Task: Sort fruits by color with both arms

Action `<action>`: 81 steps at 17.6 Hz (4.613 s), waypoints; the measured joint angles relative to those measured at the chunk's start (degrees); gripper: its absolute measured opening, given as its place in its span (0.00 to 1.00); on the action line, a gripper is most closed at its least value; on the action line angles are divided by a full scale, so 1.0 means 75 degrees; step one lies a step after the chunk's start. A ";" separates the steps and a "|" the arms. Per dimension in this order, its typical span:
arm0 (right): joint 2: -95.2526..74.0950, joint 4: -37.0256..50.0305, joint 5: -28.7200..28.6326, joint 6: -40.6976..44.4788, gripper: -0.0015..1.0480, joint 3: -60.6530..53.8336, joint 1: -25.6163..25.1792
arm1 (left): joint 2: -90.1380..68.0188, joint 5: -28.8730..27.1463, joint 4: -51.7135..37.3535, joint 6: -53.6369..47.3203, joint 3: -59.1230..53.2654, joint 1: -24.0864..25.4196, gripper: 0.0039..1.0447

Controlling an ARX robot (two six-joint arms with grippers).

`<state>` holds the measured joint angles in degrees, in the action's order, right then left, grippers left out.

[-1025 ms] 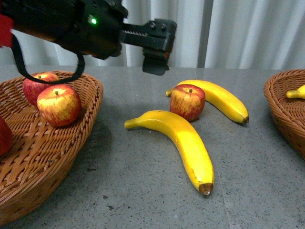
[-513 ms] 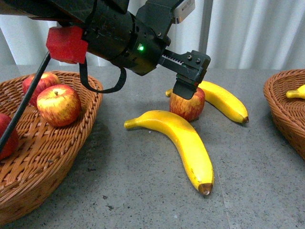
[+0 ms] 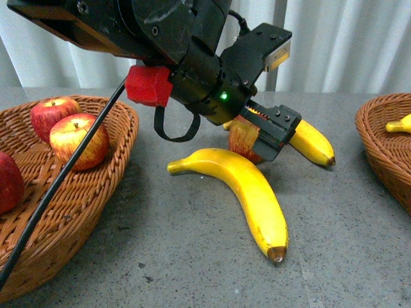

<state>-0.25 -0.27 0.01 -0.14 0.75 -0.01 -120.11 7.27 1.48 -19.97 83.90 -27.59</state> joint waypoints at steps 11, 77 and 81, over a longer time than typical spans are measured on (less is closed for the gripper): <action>0.0000 0.0000 0.0000 0.0000 0.94 0.0000 0.0000 | -0.0481 0.0291 -0.0154 0.0114 0.0280 0.0157 0.67; 0.0000 0.0000 0.0000 0.0000 0.94 0.0000 0.0000 | 1.3140 -0.0970 -0.2751 0.2771 -1.0882 0.3669 0.01; 0.0000 0.0003 0.0000 0.0000 0.94 0.0000 0.0000 | 1.3513 -0.0968 -0.2687 0.2769 -1.1083 0.3669 0.01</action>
<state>-0.25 -0.25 0.01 -0.14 0.75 -0.01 -18.76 0.01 -18.68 0.80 0.78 -0.08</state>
